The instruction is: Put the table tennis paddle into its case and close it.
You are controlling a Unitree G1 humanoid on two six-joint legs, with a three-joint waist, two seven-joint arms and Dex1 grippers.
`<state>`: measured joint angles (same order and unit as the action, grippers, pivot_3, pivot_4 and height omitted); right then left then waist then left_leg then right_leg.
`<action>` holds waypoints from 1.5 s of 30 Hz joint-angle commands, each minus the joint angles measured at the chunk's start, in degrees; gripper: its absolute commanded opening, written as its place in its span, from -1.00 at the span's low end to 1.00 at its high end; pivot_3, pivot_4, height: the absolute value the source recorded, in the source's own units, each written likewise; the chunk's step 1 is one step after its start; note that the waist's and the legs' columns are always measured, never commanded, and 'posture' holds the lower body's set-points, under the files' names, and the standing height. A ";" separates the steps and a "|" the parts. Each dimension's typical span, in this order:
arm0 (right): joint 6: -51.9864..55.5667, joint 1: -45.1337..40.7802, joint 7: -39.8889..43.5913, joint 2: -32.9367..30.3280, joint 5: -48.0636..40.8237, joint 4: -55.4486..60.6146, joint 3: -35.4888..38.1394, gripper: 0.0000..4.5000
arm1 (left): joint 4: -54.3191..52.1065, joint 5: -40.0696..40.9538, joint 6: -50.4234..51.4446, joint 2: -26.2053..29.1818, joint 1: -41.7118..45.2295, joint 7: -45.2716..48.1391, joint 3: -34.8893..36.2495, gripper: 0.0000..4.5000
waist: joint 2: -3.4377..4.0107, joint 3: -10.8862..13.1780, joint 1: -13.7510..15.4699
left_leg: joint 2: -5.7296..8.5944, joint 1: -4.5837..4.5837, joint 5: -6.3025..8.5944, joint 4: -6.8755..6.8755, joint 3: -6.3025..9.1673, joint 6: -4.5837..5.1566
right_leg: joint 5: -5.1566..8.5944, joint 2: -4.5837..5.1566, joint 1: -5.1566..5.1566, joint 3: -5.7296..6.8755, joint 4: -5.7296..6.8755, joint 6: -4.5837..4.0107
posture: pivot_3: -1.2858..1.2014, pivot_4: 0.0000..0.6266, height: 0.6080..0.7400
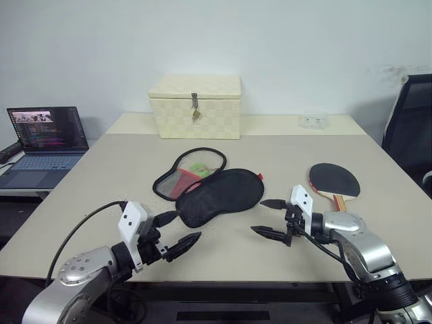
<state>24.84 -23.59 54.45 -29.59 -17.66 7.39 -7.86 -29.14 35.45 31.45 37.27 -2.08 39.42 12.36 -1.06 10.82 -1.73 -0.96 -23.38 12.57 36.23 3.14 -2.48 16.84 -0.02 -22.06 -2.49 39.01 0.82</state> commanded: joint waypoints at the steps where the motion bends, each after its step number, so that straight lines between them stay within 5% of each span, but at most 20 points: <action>1: 0.60 -0.48 -0.63 -1.61 -0.79 2.71 2.20 1.00 | 2.33 -1.91 -3.52 -0.47 2.48 1.26 -1.17 1.00 | 0.00 0.00 0.00 | 0.00 0.00 0.00 0.00 0.00 0.00 | 0.00 -0.01 0.00 0.00 0.00 0.00 | 0.03 -0.52 1.00; 16: 20.32 -8.29 -4.98 -2.16 -13.78 13.64 6.90 1.00 | 23.48 -8.72 -11.69 5.82 15.19 19.26 -8.04 1.00 | 0.00 0.00 -0.06 | 0.04 0.03 0.00 -0.07 -0.13 0.00 | 0.00 -0.08 -0.08 0.06 0.02 -0.01 | 0.03 -0.52 1.00; 26: 18.84 -6.63 -3.50 -5.17 -13.91 16.53 5.03 1.00 | 48.33 -18.57 -23.21 3.25 28.90 29.70 -16.31 1.00 | -0.02 0.00 0.07 | 0.15 -0.19 0.01 -0.07 -0.10 0.03 | 0.01 -0.15 -0.21 0.15 -0.02 0.04 | 0.03 -0.52 1.00; 37: 16.82 -5.83 -5.37 -5.10 -12.94 15.45 6.08 1.00 | 61.25 -25.22 -32.05 1.77 34.41 35.22 -19.94 1.00 | -0.02 -0.01 -0.11 | 0.15 -0.18 0.01 -0.05 -0.08 0.05 | 0.00 -0.17 -0.25 0.13 0.08 0.02 | 0.03 -0.52 1.00; 45: 15.56 -6.54 -6.63 -5.76 -12.59 13.45 7.75 1.00 | 57.79 -22.92 -28.09 0.55 33.33 33.39 -17.23 -0.20 | -0.02 -0.01 -0.11 | 0.14 -0.18 0.00 -0.04 -0.08 0.06 | 0.00 -0.17 -0.24 0.14 0.08 0.03 | 0.03 -0.52 1.00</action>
<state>41.83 -29.20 48.10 -34.78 -30.32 20.44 -2.08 30.98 11.38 1.89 38.55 31.75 73.84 -6.14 -1.08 10.81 -1.84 -0.83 -23.56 12.57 36.18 3.07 -2.42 16.84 -0.19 -22.30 -2.35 39.09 0.84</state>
